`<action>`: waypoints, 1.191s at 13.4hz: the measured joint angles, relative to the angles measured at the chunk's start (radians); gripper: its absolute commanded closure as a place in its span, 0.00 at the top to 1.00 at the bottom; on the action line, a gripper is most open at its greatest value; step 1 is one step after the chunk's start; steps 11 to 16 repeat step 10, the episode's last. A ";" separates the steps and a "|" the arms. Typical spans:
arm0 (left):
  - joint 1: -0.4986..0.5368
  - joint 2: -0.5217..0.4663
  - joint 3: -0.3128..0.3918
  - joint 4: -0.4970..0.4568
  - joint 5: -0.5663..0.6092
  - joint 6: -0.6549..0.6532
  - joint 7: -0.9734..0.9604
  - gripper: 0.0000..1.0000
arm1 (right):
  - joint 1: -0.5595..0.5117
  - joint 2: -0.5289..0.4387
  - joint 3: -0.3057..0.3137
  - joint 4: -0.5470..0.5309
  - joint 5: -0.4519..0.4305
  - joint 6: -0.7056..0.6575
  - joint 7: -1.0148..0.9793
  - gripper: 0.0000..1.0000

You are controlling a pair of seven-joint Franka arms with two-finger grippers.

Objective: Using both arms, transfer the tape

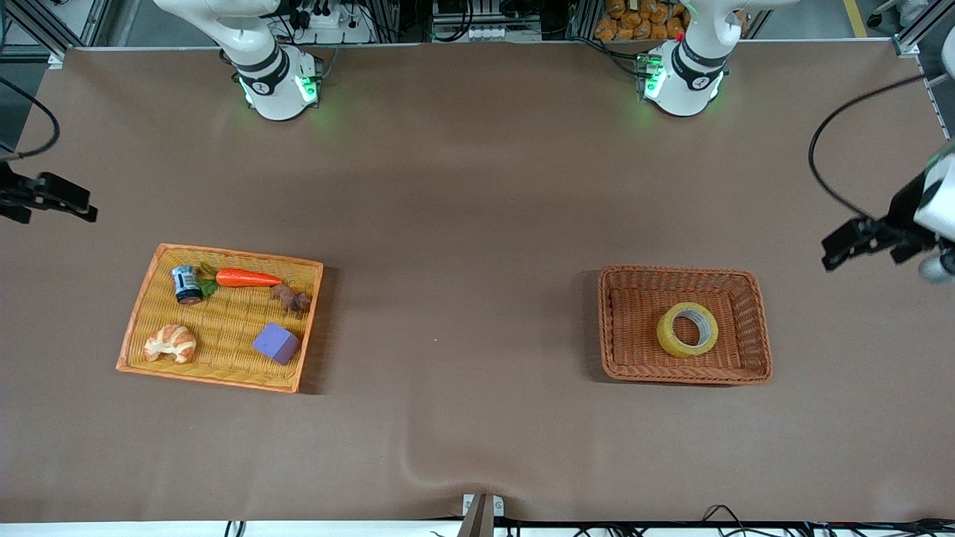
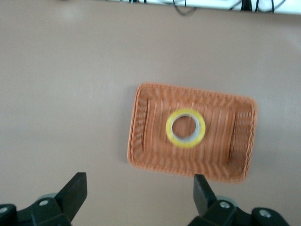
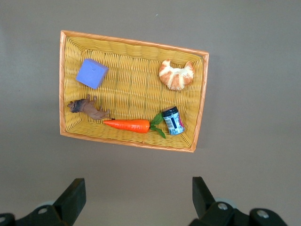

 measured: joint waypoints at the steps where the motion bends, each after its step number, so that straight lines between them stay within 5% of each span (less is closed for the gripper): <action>1: 0.000 -0.021 -0.003 0.000 -0.006 -0.049 0.000 1.00 | 0.001 0.000 0.000 0.000 0.000 0.000 0.004 1.00; 5: 0.014 -0.068 -0.004 -0.019 -0.089 -0.101 0.000 1.00 | 0.010 -0.009 0.000 0.010 0.021 -0.007 0.010 1.00; 8: 0.015 -0.078 -0.020 -0.047 -0.093 -0.098 0.000 1.00 | 0.010 -0.017 -0.017 0.028 0.085 -0.011 0.013 1.00; 16: 0.015 -0.077 -0.024 -0.046 -0.093 -0.093 0.000 1.00 | 0.010 -0.025 -0.027 0.052 0.087 -0.033 0.013 1.00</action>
